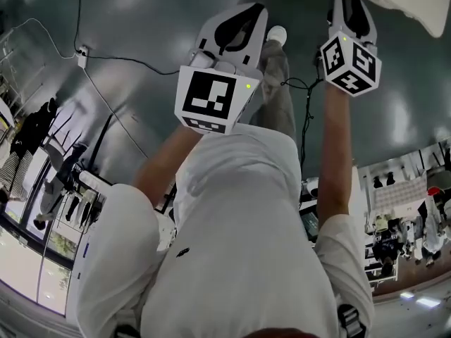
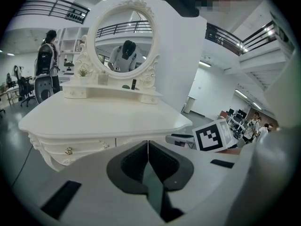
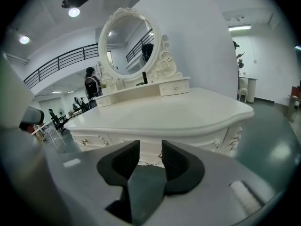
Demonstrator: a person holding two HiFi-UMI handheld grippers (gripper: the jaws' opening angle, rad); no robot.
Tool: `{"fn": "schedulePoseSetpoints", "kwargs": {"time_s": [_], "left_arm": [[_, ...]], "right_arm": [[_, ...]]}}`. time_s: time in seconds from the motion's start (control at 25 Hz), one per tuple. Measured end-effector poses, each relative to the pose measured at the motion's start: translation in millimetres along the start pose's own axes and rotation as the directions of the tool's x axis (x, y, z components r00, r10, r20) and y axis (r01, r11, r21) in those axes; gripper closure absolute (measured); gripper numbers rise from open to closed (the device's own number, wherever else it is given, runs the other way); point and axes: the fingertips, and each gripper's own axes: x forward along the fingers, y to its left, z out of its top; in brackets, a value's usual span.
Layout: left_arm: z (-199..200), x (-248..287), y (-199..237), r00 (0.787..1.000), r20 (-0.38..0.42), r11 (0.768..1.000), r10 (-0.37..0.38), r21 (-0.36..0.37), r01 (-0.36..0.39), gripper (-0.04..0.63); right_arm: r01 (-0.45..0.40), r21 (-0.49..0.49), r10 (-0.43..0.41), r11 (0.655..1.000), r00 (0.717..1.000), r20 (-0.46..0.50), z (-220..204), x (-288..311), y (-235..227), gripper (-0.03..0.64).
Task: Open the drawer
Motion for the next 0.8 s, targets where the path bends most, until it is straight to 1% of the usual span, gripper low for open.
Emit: {"fn": "schedulePoseSetpoints", "kwargs": {"time_s": [0.2,0.36,0.6,0.8], "left_arm": [[-3.5,-0.6,2.6,1.0,-0.021,1.0,-0.006,0.02,0.006,0.581],[-6.5,-1.8,3.5,1.0,-0.031,1.0,-0.005,0.02,0.006,0.582],[-5.4,0.5,-2.1,0.999,-0.033,1.0,-0.013,0.014,0.013,0.583],[-8.0,0.4,-1.3,0.999,-0.035,1.0,-0.011,0.013,0.011,0.582]], "right_arm": [[0.021,0.002,-0.021,1.0,0.999,-0.034,-22.4,16.0,-6.9,0.46],[0.03,-0.012,-0.031,0.999,0.998,-0.059,-35.7,25.1,-11.7,0.46],[0.036,-0.012,-0.037,0.999,0.998,-0.06,-36.8,37.8,-19.5,0.45],[0.049,-0.01,-0.05,0.999,0.996,-0.072,-41.8,49.0,-21.5,0.425]]}}
